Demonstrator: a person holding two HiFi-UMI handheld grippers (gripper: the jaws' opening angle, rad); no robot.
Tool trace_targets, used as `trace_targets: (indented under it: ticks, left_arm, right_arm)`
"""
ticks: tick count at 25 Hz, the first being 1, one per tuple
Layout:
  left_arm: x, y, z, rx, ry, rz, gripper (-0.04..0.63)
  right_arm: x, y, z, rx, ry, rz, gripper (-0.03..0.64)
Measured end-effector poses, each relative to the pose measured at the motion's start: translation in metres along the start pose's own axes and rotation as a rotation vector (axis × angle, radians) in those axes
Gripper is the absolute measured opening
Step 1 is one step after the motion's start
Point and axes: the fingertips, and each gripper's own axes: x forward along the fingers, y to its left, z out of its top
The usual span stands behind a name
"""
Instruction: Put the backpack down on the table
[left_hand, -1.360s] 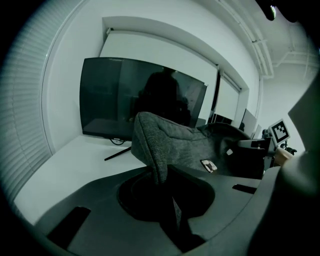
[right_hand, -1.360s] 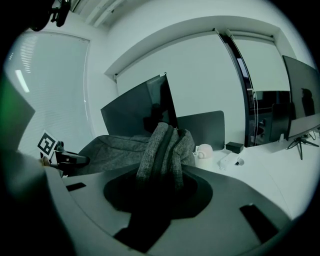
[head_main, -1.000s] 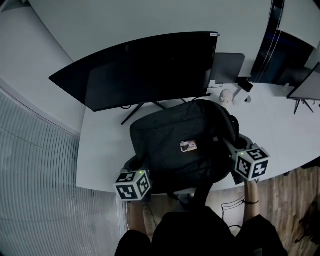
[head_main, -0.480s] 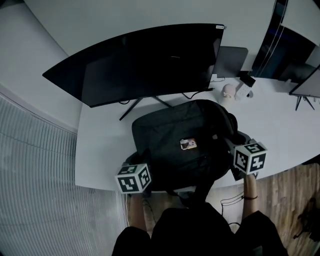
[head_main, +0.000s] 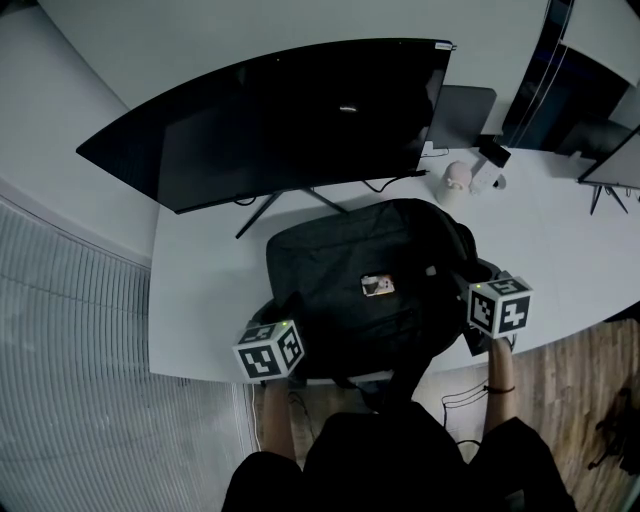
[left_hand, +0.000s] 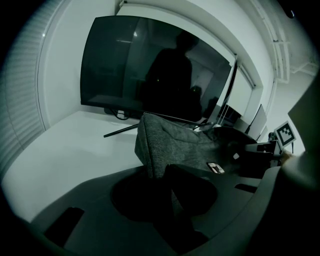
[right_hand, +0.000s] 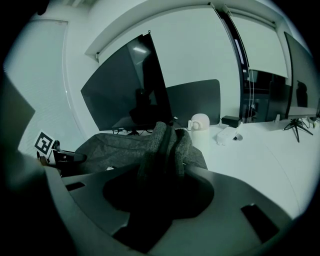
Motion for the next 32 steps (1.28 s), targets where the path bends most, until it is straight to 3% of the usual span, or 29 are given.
trace_targets:
  ticks: [15,21,25,32]
  left_arm:
    - [0.019,0.013,-0.009,0.032,0.042,0.052,0.156]
    - [0.020,0.017,-0.010,0.048,0.052,0.117,0.194]
    - [0.020,0.013,-0.009,0.075,0.058,0.135,0.253]
    - [0.011,0.010,0.000,0.115,0.002,0.178,0.284]
  right_arm:
    - [0.016,-0.017,-0.025,0.056,0.063,-0.029,0.126]
    - [0.016,-0.026,-0.031,0.019,0.087,-0.101,0.178]
    - [0.014,-0.034,-0.033,0.009,0.075,-0.159,0.215]
    - [0.002,-0.040,-0.029,0.010,0.023,-0.209,0.233]
